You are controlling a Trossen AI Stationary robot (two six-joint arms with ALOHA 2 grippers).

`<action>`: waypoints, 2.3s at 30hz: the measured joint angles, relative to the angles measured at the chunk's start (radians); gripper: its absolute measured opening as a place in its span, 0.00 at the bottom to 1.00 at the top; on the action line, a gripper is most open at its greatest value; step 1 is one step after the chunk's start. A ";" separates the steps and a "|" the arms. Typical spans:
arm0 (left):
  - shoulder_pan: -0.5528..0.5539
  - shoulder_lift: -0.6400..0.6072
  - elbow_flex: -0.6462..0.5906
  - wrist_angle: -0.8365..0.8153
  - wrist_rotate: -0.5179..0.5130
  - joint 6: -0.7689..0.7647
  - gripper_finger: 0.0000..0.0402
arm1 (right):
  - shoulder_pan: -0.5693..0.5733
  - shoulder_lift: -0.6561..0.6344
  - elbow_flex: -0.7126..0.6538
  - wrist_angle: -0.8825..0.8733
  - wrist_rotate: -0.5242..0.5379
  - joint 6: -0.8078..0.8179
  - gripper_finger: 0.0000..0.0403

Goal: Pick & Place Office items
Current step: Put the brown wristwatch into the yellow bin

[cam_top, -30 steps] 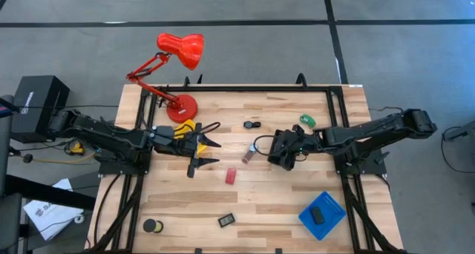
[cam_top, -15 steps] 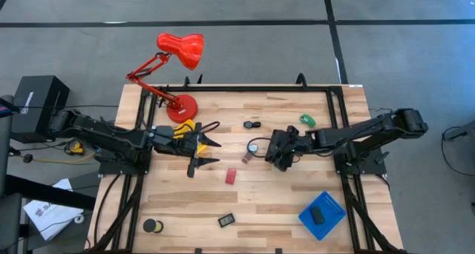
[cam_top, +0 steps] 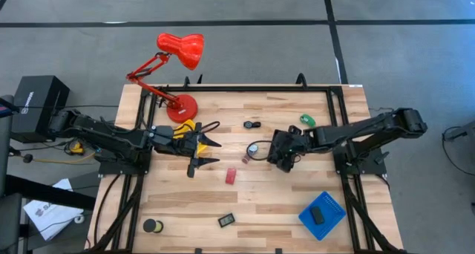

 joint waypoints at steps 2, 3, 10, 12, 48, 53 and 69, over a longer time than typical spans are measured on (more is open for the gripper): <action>0.000 0.000 0.000 0.000 0.000 0.000 0.57 | 0.000 0.000 0.037 -0.038 0.000 0.000 0.68; 0.000 0.000 0.000 0.000 0.000 0.000 0.57 | 0.000 -0.001 0.054 -0.063 0.000 0.000 0.68; 0.000 0.000 0.000 0.000 0.000 0.000 0.56 | 0.002 -0.001 0.178 -0.183 -0.078 -0.024 0.68; 0.000 0.000 0.000 0.000 0.000 0.000 0.57 | 0.001 -0.001 0.209 -0.184 -0.104 -0.024 0.68; 0.007 0.014 0.000 0.053 -0.095 -0.018 0.57 | -0.078 -0.395 0.118 -0.140 -0.411 -0.577 0.68; 0.064 0.101 0.001 0.052 -0.111 -0.164 0.57 | -0.143 -0.533 -0.079 0.135 -0.410 -0.641 0.68; 0.113 0.608 0.298 -0.035 -0.111 -0.267 0.53 | -0.402 -0.531 -0.228 0.468 -0.410 -0.584 0.68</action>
